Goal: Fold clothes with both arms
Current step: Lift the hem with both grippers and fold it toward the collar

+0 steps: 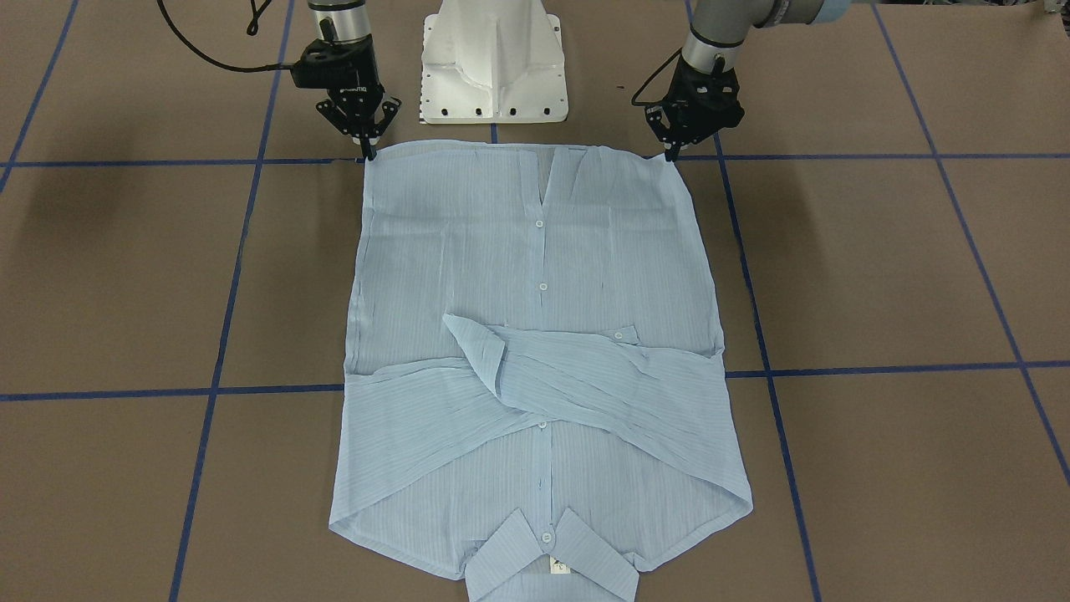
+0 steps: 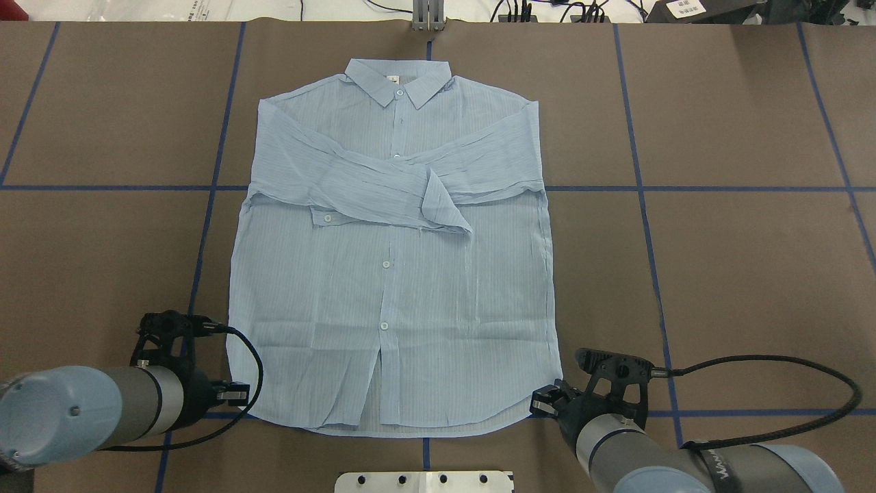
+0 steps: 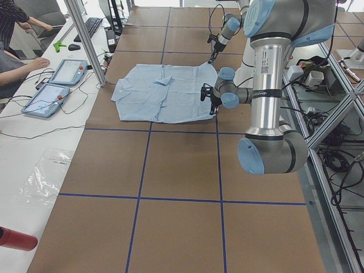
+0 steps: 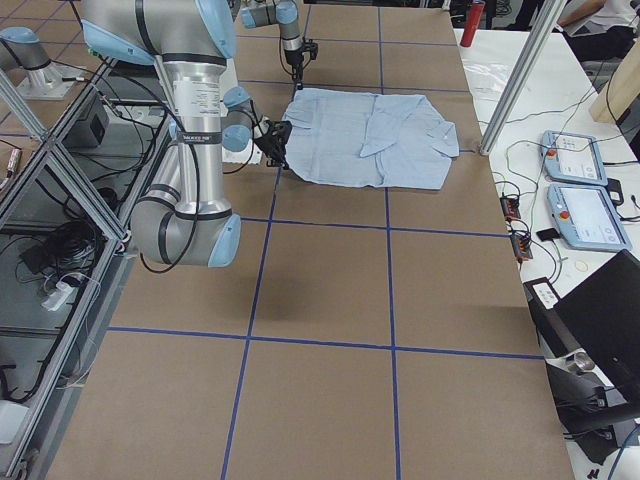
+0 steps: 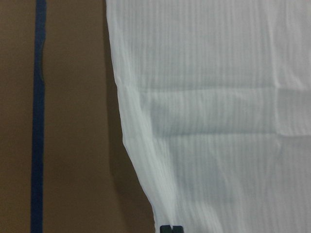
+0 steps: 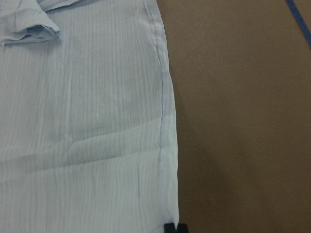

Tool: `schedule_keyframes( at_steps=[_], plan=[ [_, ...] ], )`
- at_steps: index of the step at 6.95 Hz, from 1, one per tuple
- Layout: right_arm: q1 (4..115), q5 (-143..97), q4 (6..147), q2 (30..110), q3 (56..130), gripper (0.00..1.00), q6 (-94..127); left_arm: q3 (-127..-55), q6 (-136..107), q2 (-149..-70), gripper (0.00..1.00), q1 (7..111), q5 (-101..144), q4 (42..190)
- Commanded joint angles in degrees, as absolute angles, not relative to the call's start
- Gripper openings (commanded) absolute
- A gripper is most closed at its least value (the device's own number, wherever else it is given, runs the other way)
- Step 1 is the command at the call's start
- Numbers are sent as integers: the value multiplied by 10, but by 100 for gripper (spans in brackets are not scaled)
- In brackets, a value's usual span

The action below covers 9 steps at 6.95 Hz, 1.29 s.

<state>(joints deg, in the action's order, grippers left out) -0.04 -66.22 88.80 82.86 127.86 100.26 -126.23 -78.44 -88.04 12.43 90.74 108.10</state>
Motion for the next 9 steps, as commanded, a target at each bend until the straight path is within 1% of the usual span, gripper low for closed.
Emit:
schedule_keyframes(
  at_steps=[1, 2, 3, 4, 5, 6, 7, 8, 9],
  plan=[
    [-15, -725, 1059, 824, 1458, 0, 1004, -1382, -782, -846, 0, 128, 965, 1063],
    [-37, -728, 1129, 810, 1524, 0, 1005, -1449, -781, -839, 0, 147, 990, 1013],
    [-33, -732, 1170, 770, 1539, 0, 1005, -1501, -774, -853, 0, 172, 1012, 944],
    [-10, -741, 1206, 733, 1538, 0, 1005, -1517, -724, -891, 0, 209, 1036, 886],
    [14, -755, 1228, 707, 1532, 0, 1000, -1487, -689, -952, 0, 242, 1043, 829],
    [47, -757, 1227, 682, 1499, 0, 997, -1417, -673, -1027, 0, 268, 1039, 797],
    [91, -758, 1223, 652, 1452, 0, 989, -1334, -662, -1087, 0, 309, 1037, 797],
    [139, -754, 1210, 632, 1414, 0, 939, -1291, -621, -1105, 0, 350, 1034, 799],
    [187, -756, 1162, 627, 1366, 0, 920, -1275, -592, -1107, 0, 380, 1020, 800]
  ],
)
